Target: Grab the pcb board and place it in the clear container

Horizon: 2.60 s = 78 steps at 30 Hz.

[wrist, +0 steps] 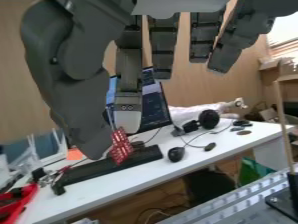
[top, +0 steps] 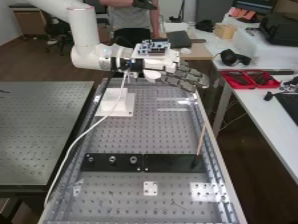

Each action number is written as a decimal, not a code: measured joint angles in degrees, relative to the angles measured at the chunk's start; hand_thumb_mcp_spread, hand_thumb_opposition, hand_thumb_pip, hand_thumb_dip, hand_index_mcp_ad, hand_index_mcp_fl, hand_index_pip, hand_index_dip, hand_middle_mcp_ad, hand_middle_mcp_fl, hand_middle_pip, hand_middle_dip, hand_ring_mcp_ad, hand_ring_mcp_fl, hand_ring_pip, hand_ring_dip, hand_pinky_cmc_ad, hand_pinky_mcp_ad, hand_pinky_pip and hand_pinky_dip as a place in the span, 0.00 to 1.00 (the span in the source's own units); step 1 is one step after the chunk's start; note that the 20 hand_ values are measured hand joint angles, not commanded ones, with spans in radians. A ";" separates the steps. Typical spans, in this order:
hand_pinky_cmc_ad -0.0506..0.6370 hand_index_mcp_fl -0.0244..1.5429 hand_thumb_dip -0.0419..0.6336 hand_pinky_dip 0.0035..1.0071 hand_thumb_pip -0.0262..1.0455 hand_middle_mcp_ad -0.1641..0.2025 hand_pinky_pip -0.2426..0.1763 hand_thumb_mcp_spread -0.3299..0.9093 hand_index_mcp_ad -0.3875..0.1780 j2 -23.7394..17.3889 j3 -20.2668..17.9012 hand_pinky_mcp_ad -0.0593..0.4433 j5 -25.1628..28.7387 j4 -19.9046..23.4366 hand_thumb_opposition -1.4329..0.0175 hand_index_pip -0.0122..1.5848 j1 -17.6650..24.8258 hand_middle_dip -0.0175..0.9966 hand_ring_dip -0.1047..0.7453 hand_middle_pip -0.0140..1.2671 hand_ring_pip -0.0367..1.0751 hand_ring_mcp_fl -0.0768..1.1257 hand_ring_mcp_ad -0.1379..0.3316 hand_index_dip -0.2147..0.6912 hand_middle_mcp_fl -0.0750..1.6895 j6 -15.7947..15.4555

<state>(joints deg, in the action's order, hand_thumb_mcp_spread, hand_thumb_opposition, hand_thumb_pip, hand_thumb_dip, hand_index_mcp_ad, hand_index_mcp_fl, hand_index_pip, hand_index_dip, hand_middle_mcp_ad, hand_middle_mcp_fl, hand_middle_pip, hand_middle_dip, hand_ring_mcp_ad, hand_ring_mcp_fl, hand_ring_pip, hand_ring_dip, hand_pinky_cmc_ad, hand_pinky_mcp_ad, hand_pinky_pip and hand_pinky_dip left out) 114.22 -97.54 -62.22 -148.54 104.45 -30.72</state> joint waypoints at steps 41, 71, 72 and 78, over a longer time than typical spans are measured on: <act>0.53 0.04 0.42 0.47 0.62 0.66 0.37 0.61 0.61 6.77 3.12 0.41 -14.53 -6.27 0.42 0.81 0.30 0.17 0.10 0.11 0.14 0.07 0.70 0.32 0.13 8.48; 0.53 0.08 0.36 0.62 0.53 0.65 0.35 0.53 0.60 -13.17 -3.91 0.41 -12.02 -8.61 0.47 0.15 -1.54 0.17 0.10 0.11 0.12 0.06 0.70 0.43 0.13 -0.44; 0.53 0.09 0.36 0.62 0.53 0.65 0.35 0.53 0.61 -13.74 -4.06 0.41 -12.03 -9.02 0.47 0.14 -1.65 0.17 0.10 0.11 0.12 0.06 0.70 0.44 0.13 -0.54; 0.53 0.12 0.35 0.62 0.53 0.65 0.35 0.53 0.60 -15.63 -4.59 0.41 -12.09 -10.56 0.48 0.10 -2.17 0.17 0.10 0.11 0.12 0.06 0.70 0.49 0.13 -1.07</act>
<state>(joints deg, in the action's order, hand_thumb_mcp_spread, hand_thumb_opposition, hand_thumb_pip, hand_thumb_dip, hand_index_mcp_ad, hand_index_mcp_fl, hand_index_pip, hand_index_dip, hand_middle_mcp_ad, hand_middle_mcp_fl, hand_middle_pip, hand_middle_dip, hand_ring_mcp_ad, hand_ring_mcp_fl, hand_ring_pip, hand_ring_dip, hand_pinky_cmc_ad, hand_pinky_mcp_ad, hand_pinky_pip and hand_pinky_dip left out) 98.60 -102.14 -74.31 -159.09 102.28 -31.78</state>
